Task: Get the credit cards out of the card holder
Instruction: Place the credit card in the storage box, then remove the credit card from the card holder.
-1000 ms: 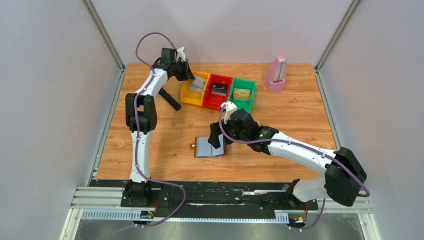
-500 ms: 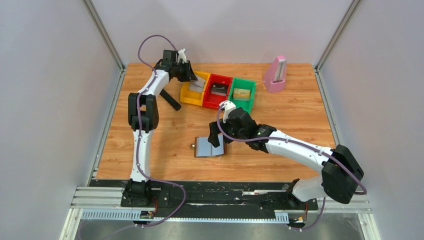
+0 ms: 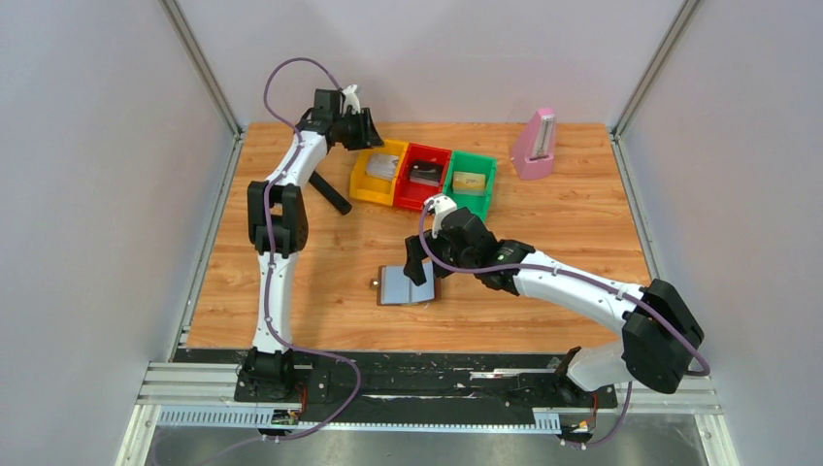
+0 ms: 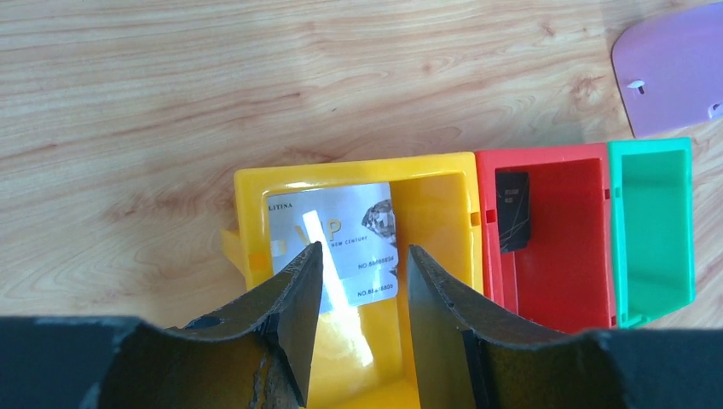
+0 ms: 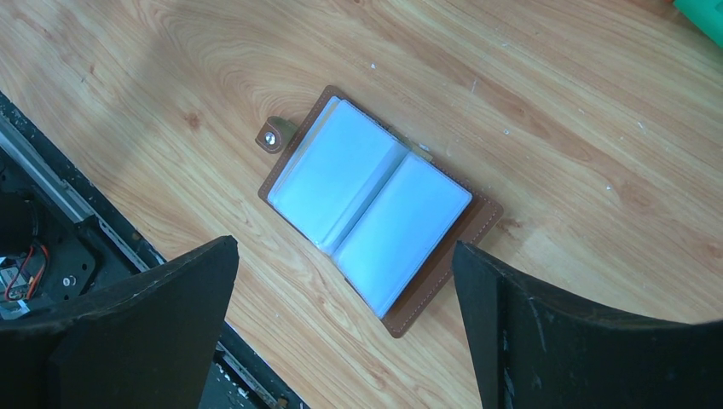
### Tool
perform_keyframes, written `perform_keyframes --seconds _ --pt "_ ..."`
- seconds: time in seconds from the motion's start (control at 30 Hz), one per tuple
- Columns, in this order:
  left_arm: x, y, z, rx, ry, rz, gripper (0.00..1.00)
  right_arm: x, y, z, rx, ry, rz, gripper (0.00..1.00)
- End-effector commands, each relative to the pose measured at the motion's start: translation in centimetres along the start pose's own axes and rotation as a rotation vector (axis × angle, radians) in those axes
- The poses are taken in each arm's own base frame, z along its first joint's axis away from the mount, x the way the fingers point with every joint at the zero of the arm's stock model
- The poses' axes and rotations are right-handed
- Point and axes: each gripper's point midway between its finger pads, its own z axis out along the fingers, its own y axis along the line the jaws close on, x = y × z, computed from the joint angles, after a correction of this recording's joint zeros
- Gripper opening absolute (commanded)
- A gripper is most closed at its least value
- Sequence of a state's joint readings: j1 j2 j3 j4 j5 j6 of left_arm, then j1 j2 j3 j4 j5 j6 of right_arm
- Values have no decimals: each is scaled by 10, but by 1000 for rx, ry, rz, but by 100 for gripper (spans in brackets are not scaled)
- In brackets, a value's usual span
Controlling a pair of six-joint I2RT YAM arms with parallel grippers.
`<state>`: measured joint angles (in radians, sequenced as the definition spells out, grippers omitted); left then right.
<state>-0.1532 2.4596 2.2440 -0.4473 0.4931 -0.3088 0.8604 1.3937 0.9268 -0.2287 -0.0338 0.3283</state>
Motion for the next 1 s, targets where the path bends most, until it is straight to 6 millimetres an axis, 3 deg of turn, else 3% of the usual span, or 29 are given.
perform_keyframes --seconds 0.0,0.1,0.13,0.17,0.2,0.23,0.27,0.43,0.47,0.5,0.57,0.67,0.97 --pt "-47 -28 -41 -1 -95 32 49 -22 4 -3 12 -46 37 100" --pt "-41 -36 -56 -11 -71 -8 50 -20 8 -4 5 -28 98 98" --pt "-48 -45 -69 -7 -88 -21 50 -19 10 -5 -3 -23 120 97" --pt "-36 -43 -70 -12 -62 -45 50 -17 11 -6 -8 -16 134 96" --pt "-41 -53 -84 -5 -74 -56 50 -15 12 -6 -10 -10 147 95" --pt "-26 -51 -84 -11 -38 -84 50 -14 12 -7 -9 -8 161 95" --pt "-30 -61 -99 -3 -52 -89 50 -13 12 -8 -9 -8 171 94" --pt "17 -82 -137 22 6 -168 50 -7 12 -17 -11 -13 210 92" --pt "16 -89 -141 47 -23 -172 50 -6 11 -18 -10 -14 212 92" --pt "36 -95 -151 61 -2 -189 50 -3 11 -20 -10 -11 213 92" --pt "57 -101 -163 68 6 -206 51 1 8 -22 -2 -12 218 92" --pt "92 -102 -176 46 62 -222 51 6 7 -28 1 -13 227 91" --pt "164 -109 -213 19 153 -233 53 20 2 -40 17 1 272 90"
